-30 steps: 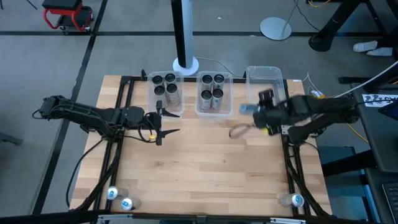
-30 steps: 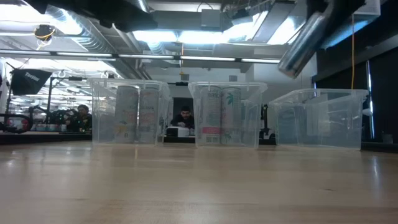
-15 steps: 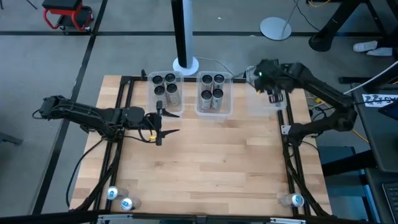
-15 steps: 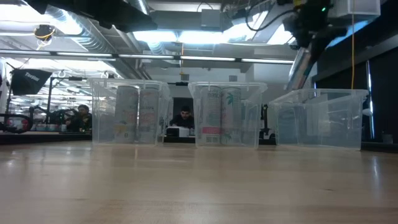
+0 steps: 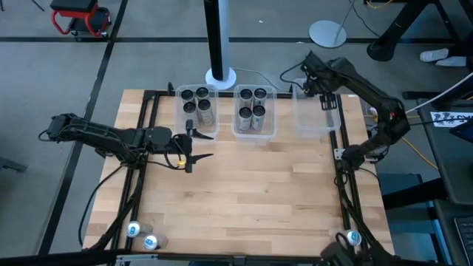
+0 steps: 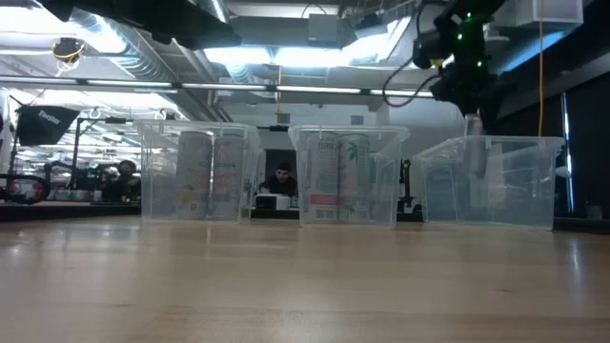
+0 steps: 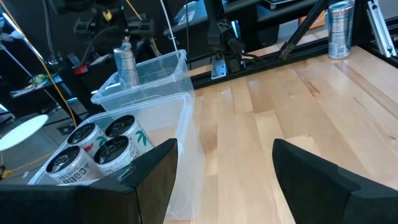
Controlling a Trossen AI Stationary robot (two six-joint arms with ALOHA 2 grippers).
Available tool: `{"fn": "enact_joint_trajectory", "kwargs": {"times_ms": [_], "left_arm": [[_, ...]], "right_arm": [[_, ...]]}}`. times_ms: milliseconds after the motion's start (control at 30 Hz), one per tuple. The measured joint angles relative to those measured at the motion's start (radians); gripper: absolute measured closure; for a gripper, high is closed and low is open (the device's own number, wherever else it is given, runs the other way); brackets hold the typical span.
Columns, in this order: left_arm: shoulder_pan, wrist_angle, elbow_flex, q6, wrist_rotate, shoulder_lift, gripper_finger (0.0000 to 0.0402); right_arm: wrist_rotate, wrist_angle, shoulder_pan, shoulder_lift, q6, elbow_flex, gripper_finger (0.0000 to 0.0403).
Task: Sort soda cans
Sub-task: Put the top right white and blue soda can into the right transparent bin, then put the far right white and blue soda can into the right transparent bin
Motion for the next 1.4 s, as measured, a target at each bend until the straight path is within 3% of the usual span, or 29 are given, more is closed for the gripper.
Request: {"fn": "enact_joint_trajectory", "kwargs": {"times_ms": [300, 633, 833, 1067, 1200, 1400], "left_arm": [[0.000, 0.000, 0.000, 0.006, 0.000, 0.000, 0.0150], [0.000, 0.000, 0.000, 0.007, 0.000, 0.000, 0.0150], [0.000, 0.000, 0.000, 0.007, 0.000, 0.000, 0.0150], [0.000, 0.001, 0.000, 0.007, 0.000, 0.000, 0.0150], [0.000, 0.001, 0.000, 0.007, 0.000, 0.000, 0.0150], [0.000, 0.001, 0.000, 0.012, 0.000, 0.000, 0.0150]], "right_arm": [[-0.022, 0.065, -0.072, 0.089, -0.009, 0.000, 0.0177], [-0.023, 0.124, -0.074, 0.179, -0.006, -0.057, 0.0176], [-0.022, 0.176, -0.073, 0.201, -0.008, -0.085, 0.0134], [0.052, 0.182, -0.072, 0.207, -0.008, -0.084, 0.0111], [0.071, 0.133, -0.071, 0.207, -0.013, -0.069, 0.0109], [0.093, -0.068, -0.051, 0.207, 0.011, 0.060, 0.0108]]}}
